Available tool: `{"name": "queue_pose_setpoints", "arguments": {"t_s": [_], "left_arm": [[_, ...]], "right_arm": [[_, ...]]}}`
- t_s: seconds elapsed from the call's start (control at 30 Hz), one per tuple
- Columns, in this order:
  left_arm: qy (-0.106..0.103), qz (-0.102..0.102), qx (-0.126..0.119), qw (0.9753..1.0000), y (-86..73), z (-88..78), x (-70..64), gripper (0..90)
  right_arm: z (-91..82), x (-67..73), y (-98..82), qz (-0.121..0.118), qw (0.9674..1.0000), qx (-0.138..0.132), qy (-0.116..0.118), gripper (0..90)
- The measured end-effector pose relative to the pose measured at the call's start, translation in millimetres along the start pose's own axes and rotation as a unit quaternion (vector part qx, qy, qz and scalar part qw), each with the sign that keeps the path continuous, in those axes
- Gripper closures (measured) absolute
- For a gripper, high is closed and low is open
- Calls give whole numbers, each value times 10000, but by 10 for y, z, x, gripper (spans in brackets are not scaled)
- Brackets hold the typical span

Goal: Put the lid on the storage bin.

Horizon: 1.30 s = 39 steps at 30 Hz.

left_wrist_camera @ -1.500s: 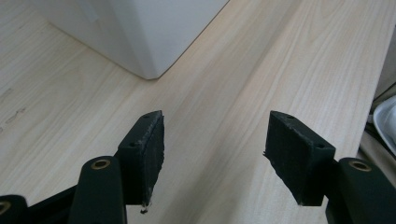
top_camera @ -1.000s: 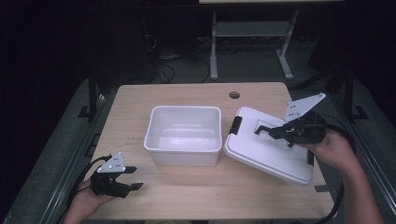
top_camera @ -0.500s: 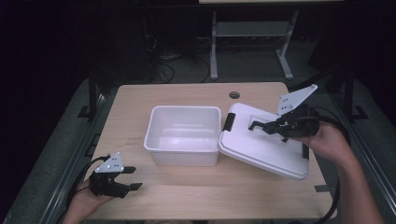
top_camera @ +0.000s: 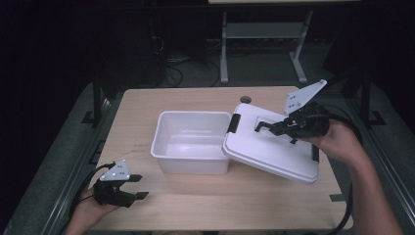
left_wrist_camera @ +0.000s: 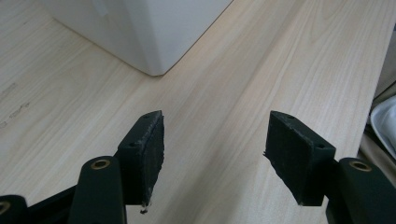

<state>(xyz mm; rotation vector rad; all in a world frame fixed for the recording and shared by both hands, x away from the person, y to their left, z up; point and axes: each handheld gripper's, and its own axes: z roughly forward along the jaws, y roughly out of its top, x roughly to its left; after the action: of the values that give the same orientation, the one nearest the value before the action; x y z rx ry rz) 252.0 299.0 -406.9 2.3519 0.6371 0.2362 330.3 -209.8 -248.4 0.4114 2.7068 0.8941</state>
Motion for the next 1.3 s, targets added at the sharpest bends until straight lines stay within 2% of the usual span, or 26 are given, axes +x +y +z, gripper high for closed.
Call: {"name": "queue_pose_setpoints", "arguments": {"t_s": [0.4, 0.77, 1.3], "left_arm": [[-13, 20, -21, 10000, 1, -7, 3, 366], [-25, 19, -27, 10000, 7, -4, -3, 361], [-56, 14, -22, 10000, -3, 4, 5, 357]], "right_arm": [[42, 9, 249, -132, 9999, -26, 79, 838], [215, 12, 503, -328, 9992, -62, 203, 838], [462, -4, 812, -491, 9981, -146, 350, 838]]}}
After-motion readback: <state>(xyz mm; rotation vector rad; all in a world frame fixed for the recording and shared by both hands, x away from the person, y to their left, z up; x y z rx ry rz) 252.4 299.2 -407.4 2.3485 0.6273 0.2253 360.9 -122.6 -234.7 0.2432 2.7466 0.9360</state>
